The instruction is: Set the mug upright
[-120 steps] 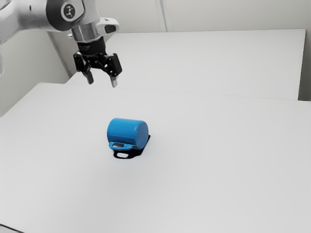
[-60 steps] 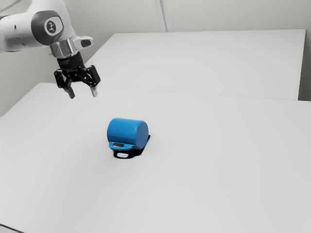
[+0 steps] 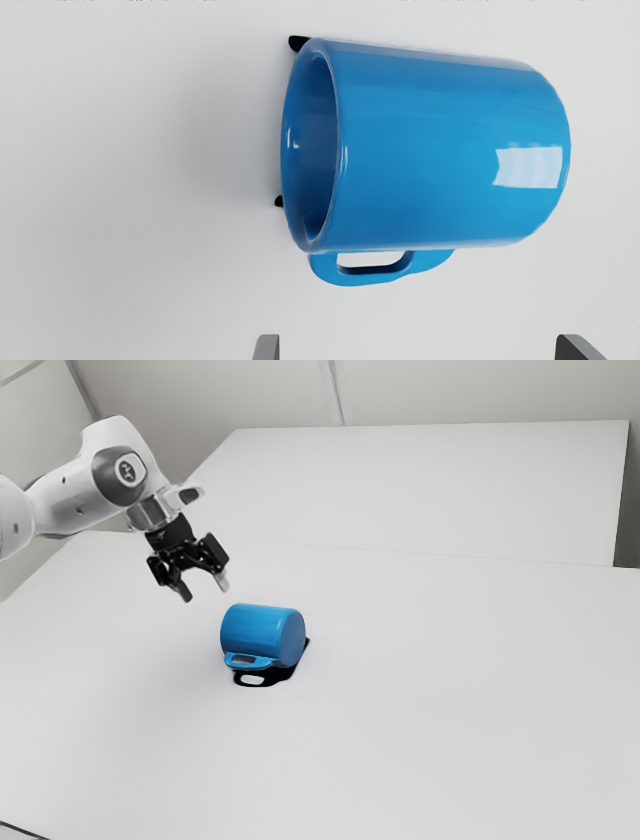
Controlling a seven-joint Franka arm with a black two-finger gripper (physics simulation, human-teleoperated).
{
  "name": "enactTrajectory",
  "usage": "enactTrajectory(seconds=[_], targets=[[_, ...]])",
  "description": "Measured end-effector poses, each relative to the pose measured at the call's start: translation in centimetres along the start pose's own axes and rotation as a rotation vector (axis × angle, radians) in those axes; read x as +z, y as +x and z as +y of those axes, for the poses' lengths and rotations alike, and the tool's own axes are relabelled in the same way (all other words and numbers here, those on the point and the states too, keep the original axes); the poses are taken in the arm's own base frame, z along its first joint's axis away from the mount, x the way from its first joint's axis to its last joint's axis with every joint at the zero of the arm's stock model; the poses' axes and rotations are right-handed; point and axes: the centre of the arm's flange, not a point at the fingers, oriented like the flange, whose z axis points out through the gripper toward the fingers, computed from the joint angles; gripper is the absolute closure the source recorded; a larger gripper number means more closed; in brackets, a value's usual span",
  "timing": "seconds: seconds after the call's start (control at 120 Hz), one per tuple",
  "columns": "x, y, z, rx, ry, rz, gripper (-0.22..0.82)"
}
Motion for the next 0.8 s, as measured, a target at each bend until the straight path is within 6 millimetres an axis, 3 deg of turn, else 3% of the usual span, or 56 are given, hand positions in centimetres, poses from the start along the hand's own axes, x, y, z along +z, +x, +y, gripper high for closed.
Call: enactTrajectory(seconds=[0.183, 0.533, 0.8], targets=[[2.5, 1.0, -2.9, -0.001, -0.112, 0.013, 0.00], [5.5, 2.7, -5.7, 0.045, -0.330, 0.084, 0.00], [7.5, 3.6, -6.6, 0.091, -0.474, 0.133, 0.00]])
